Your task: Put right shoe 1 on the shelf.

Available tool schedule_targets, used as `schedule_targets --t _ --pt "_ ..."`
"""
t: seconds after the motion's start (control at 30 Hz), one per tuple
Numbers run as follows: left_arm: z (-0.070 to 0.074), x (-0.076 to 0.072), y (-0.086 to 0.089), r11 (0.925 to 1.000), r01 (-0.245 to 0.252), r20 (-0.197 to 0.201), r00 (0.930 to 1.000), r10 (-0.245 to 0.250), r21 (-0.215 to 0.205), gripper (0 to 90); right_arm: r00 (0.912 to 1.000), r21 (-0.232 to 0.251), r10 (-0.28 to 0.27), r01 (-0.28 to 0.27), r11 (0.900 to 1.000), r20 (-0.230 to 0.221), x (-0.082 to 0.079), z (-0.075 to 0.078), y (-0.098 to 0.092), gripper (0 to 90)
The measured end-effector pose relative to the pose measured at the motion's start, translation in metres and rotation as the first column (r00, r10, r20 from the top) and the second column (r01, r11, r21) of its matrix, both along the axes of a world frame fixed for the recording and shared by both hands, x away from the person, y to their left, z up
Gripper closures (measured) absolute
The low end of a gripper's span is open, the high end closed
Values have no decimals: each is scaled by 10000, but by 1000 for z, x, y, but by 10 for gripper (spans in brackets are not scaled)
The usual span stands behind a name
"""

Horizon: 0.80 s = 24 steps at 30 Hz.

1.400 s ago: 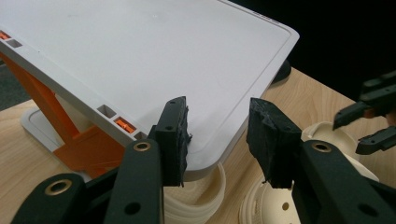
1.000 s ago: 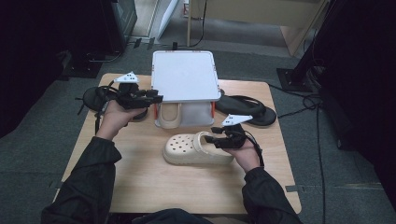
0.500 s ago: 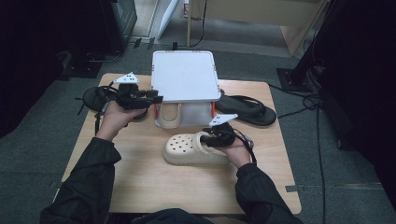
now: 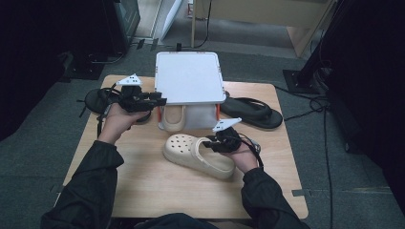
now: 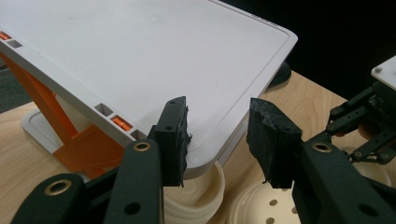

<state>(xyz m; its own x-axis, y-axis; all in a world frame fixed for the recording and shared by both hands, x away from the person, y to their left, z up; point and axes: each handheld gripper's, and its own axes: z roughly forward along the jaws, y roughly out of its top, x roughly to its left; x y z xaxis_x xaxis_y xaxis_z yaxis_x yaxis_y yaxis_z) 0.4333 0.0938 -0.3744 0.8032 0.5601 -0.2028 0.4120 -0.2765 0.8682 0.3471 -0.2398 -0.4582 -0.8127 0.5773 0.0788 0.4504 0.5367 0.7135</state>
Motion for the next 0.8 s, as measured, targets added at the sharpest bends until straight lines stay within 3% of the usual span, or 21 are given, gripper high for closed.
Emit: schedule_targets --t 0.1,0.33,0.8 --pt "0 0 0 10000 0 5 10000 0 17 585 9998 -17 20 -21 10000 -215 -3 1 4 726" --pt "0 0 0 10000 20 -7 10000 -20 -20 585 9999 74 -57 58 10000 -148 -9 5 8 745" --pt "0 0 1 10000 31 -24 10000 -31 -49 586 9933 957 -1038 1083 9895 -512 -8 21 -19 761"
